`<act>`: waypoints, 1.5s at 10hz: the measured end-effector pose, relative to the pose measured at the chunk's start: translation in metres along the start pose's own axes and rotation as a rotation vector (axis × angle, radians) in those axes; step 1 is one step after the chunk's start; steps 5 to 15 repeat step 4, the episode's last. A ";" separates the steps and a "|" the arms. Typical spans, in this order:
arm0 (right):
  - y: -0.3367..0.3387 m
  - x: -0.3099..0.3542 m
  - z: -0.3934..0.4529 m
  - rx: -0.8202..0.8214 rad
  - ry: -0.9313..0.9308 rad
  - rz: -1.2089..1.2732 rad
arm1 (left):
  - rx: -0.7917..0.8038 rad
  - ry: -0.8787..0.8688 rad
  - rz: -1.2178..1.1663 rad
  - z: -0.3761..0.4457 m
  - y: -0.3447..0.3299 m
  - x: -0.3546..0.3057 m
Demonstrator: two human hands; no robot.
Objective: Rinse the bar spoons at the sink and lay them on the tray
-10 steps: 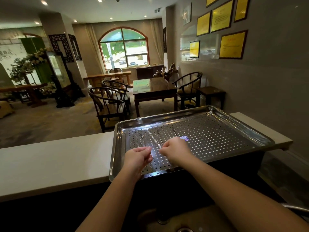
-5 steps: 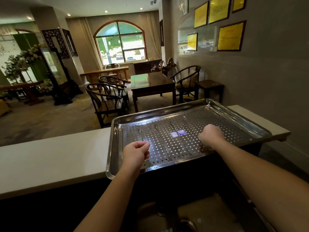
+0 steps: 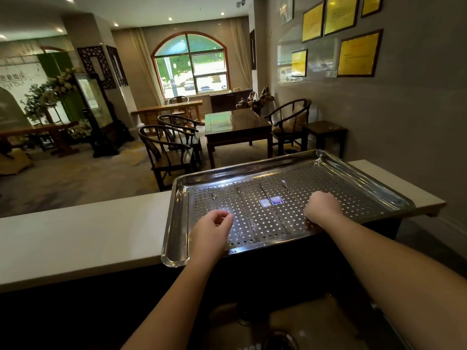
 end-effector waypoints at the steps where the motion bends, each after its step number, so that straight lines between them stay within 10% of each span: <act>1: 0.002 -0.001 -0.007 -0.056 0.023 0.021 | -0.042 -0.127 0.245 -0.007 -0.007 -0.002; 4: 0.004 0.003 -0.033 -0.213 0.328 -0.057 | -0.202 -0.333 0.603 -0.016 -0.002 -0.017; 15: 0.004 0.003 -0.033 -0.213 0.328 -0.057 | -0.202 -0.333 0.603 -0.016 -0.002 -0.017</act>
Point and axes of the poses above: each hand's wrist, its own z-axis towards the middle knuckle, its own y-axis out of the back of the hand, x = y × z, the point moved 1 cm from there along z, towards the middle knuckle, and after that the axes turned 7 degrees about x, right-handed, at the moved point
